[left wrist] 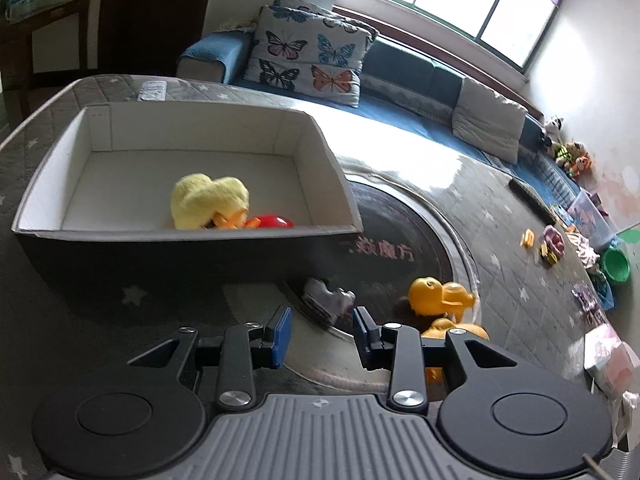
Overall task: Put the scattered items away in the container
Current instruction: 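Move the right tool back toward the orange rubber duck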
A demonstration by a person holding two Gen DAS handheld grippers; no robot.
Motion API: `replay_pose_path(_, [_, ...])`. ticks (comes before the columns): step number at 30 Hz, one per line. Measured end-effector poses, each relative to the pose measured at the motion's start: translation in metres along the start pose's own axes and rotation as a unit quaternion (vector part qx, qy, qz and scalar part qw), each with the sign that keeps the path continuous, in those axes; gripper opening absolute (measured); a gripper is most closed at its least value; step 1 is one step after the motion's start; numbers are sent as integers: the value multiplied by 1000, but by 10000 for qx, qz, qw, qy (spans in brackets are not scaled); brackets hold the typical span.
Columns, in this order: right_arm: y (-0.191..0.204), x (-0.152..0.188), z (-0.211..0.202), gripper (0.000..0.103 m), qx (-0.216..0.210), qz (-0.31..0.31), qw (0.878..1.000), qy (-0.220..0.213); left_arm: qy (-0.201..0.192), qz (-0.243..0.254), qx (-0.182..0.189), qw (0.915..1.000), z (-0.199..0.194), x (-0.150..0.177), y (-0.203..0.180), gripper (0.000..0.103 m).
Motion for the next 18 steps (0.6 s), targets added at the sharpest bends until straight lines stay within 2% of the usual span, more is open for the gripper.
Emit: replay_pose_path(18, [-30,15,-13,84,476,217,9986,115,361,145,300,9988,14,22,-33,37])
Point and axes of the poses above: each gripper's, at about its wrist camera, not at the fingertips, and z roughly the way its jaws point, y to its left, x to its underside, the point moved 2 cm from there along z, roughly the way its jaws point, and after that the axes turned 15 degrees about -y, right-handed, at the moved point
